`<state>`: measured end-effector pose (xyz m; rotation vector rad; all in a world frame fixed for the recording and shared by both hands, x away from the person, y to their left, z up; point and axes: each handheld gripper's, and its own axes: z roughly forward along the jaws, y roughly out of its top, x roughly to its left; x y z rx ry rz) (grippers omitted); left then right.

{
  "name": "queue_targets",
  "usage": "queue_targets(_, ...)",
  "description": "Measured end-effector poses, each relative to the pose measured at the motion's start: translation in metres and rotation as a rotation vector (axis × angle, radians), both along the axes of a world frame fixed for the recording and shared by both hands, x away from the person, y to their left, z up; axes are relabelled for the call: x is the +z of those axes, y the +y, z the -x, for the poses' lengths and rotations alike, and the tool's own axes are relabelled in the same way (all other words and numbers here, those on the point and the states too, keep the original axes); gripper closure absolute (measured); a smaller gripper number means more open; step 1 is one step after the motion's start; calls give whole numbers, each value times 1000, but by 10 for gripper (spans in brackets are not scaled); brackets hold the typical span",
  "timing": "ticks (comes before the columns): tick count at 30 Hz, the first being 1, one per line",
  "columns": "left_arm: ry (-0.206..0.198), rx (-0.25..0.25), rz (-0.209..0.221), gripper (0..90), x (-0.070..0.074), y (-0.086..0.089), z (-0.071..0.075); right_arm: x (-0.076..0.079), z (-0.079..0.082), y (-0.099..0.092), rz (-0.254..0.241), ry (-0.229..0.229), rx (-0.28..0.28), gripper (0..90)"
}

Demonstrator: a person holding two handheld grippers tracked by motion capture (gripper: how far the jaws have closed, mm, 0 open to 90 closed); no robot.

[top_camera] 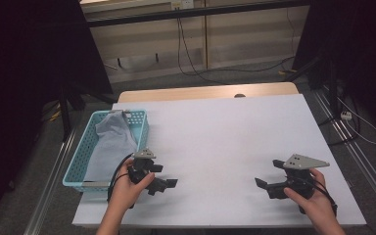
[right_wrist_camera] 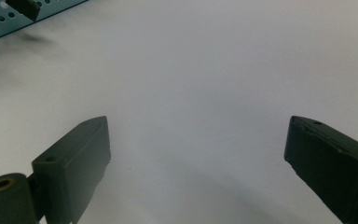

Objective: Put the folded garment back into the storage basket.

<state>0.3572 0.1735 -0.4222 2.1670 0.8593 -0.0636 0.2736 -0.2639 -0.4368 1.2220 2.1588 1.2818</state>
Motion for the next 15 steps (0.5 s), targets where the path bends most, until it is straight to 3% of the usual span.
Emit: queue_targets(15,1,-4,-2,124,0,-2,0,-1,0,-1,3,5,3,67)
